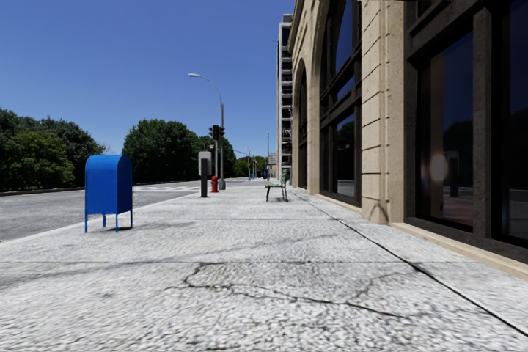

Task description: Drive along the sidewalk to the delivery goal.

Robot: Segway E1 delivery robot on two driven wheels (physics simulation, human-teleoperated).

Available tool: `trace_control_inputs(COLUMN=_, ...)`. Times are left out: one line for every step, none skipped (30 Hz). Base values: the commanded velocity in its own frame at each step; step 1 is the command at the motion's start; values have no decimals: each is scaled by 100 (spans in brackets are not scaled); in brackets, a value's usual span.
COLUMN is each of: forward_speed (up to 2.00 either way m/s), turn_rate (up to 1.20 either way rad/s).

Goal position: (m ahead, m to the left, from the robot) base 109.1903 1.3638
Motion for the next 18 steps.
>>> trace_control_inputs(forward_speed=200, turn_rate=0)
trace_control_inputs(forward_speed=200, turn_rate=0)
trace_control_inputs(forward_speed=200, turn_rate=0)
trace_control_inputs(forward_speed=200, turn_rate=0)
trace_control_inputs(forward_speed=200, turn_rate=0)
trace_control_inputs(forward_speed=200, turn_rate=0)
trace_control_inputs(forward_speed=200, turn_rate=0)
trace_control_inputs(forward_speed=200, turn_rate=0)
trace_control_inputs(forward_speed=200, turn_rate=0)
trace_control_inputs(forward_speed=200, turn_rate=0)
trace_control_inputs(forward_speed=200, turn_rate=0)
trace_control_inputs(forward_speed=200, turn_rate=0)
trace_control_inputs(forward_speed=200, turn_rate=0)
trace_control_inputs(forward_speed=200, turn_rate=0)
trace_control_inputs(forward_speed=200, turn_rate=0)
trace_control_inputs(forward_speed=200, turn_rate=0)
trace_control_inputs(forward_speed=200, turn_rate=0)
trace_control_inputs(forward_speed=200, turn_rate=0)
